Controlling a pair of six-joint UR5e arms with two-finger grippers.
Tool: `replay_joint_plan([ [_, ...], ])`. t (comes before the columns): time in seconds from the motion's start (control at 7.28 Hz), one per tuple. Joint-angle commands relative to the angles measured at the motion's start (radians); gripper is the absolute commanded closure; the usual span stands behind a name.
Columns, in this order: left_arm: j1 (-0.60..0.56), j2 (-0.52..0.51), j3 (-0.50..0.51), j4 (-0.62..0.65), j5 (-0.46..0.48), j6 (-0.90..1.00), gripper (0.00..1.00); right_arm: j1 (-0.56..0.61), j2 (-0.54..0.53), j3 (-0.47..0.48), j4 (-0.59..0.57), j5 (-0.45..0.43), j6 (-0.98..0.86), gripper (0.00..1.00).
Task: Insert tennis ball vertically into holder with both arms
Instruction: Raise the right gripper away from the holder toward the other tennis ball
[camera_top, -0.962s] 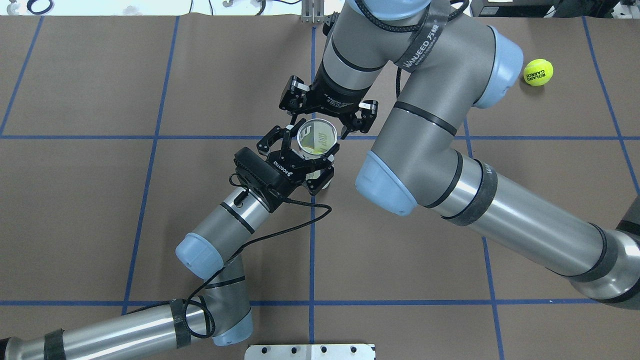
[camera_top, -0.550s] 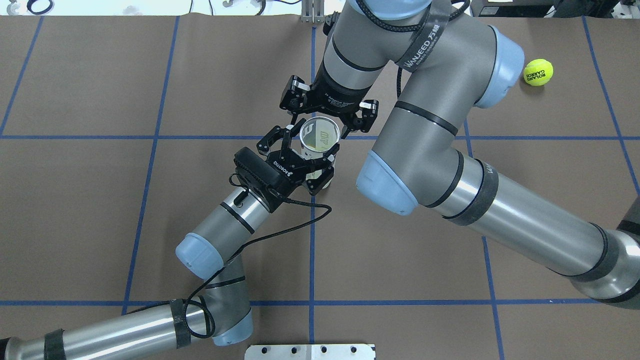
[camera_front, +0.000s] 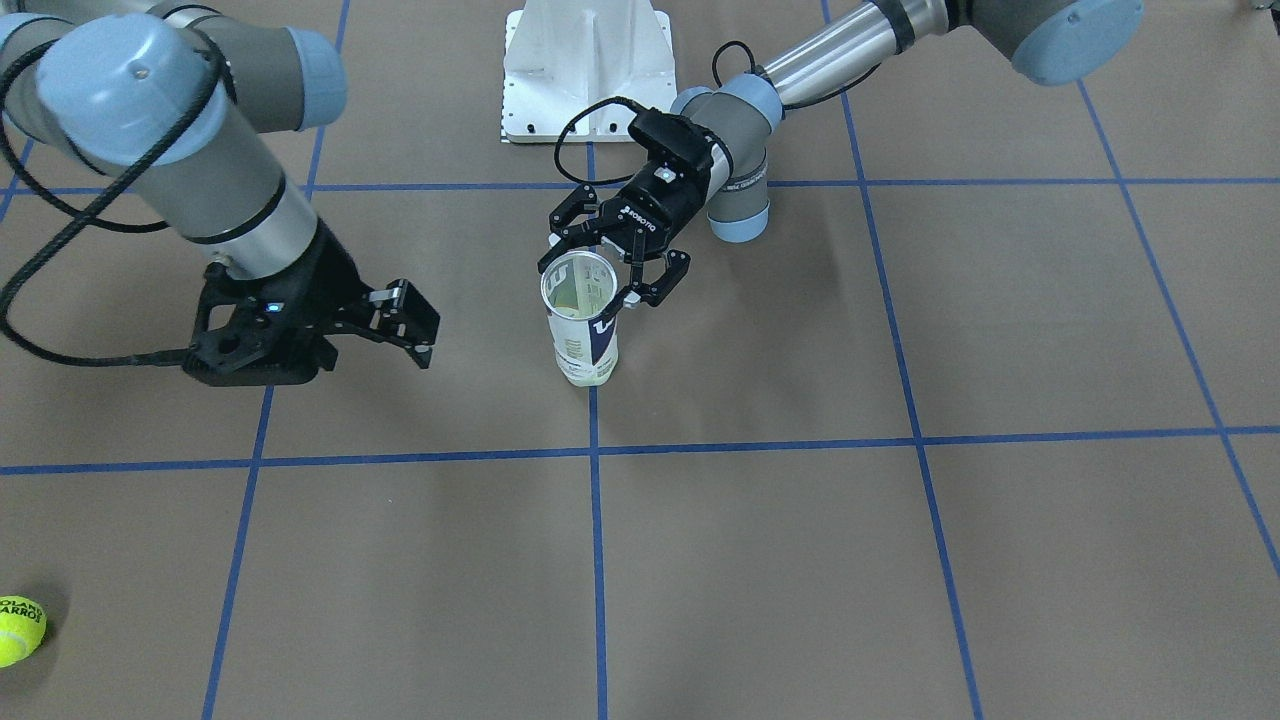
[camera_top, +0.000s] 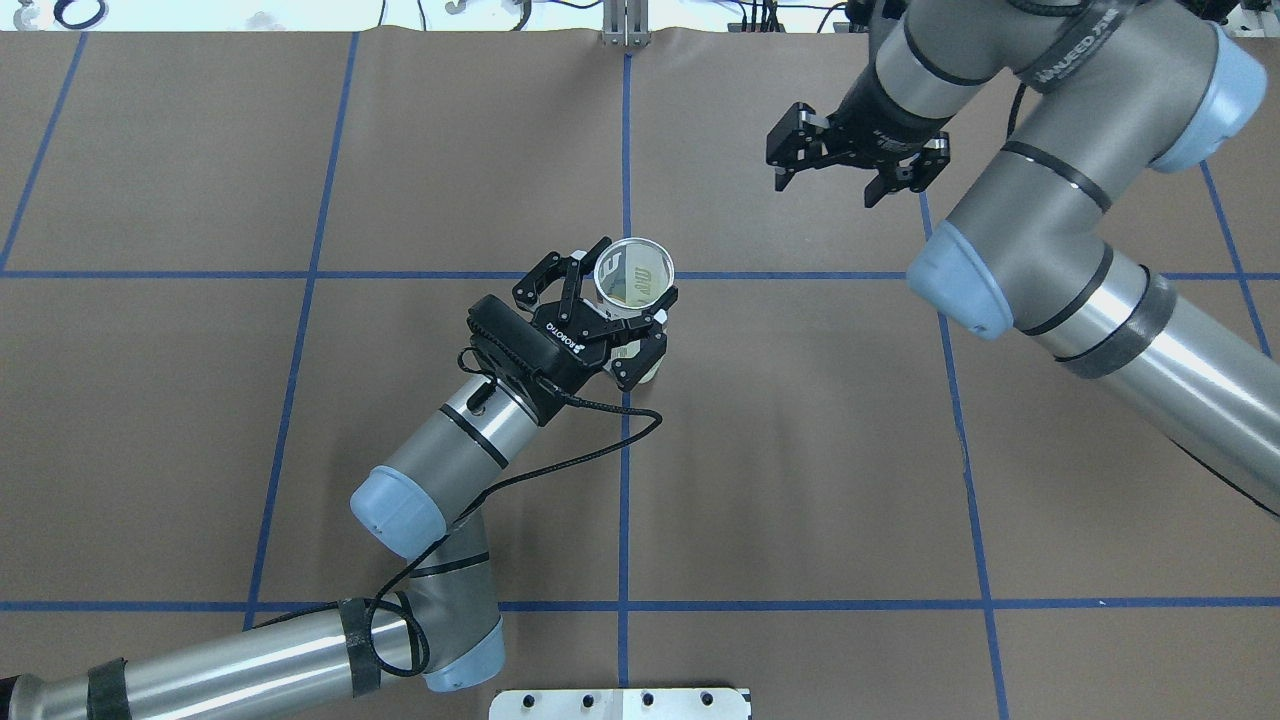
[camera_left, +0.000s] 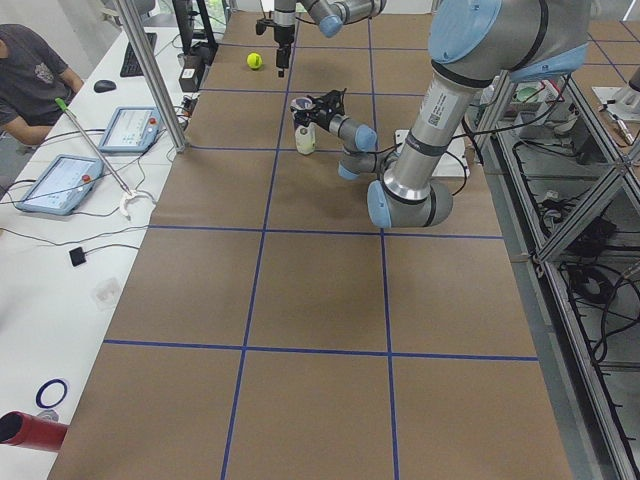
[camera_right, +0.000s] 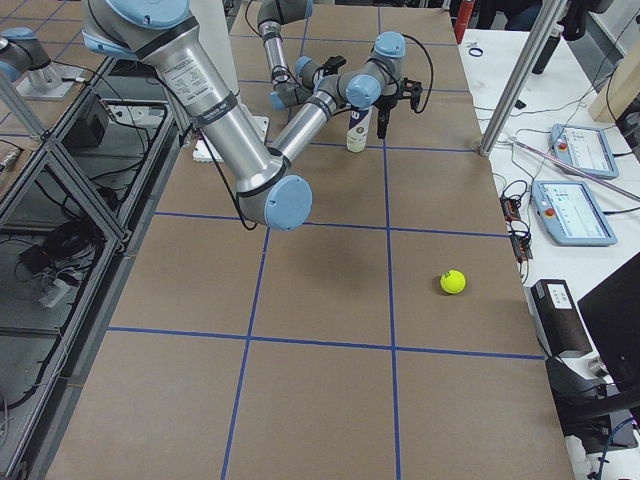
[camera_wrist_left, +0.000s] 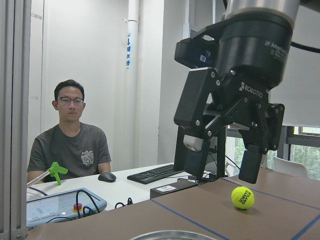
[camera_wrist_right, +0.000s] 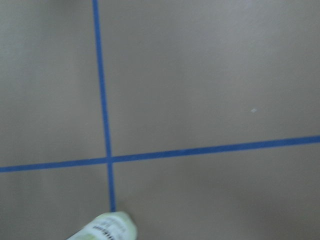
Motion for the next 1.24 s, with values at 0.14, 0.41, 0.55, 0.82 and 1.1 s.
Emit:
replay_joint_plan([
  [0.14, 0.0, 0.0, -0.003, -0.006, 0.0, -0.002, 0.14, 0.198, -0.05, -0.218, 0.01, 0.02, -0.342, 0.0],
  [0.41, 0.0, 0.0, -0.001, -0.015, 0.0, -0.002, 0.14, 0.258, -0.043, -0.427, 0.102, -0.021, -0.383, 0.0],
  [0.55, 0.001, 0.002, 0.0, -0.015, 0.0, 0.0, 0.14, 0.257, -0.034, -0.56, 0.232, -0.085, -0.348, 0.0],
  [0.82, 0.002, 0.0, 0.002, -0.014, 0.0, 0.0, 0.14, 0.243, -0.002, -0.661, 0.357, -0.151, -0.239, 0.0],
  [1.1, 0.005, 0.011, 0.002, -0.014, -0.002, 0.002, 0.14, 0.189, -0.011, -0.721, 0.497, -0.251, -0.232, 0.0],
])
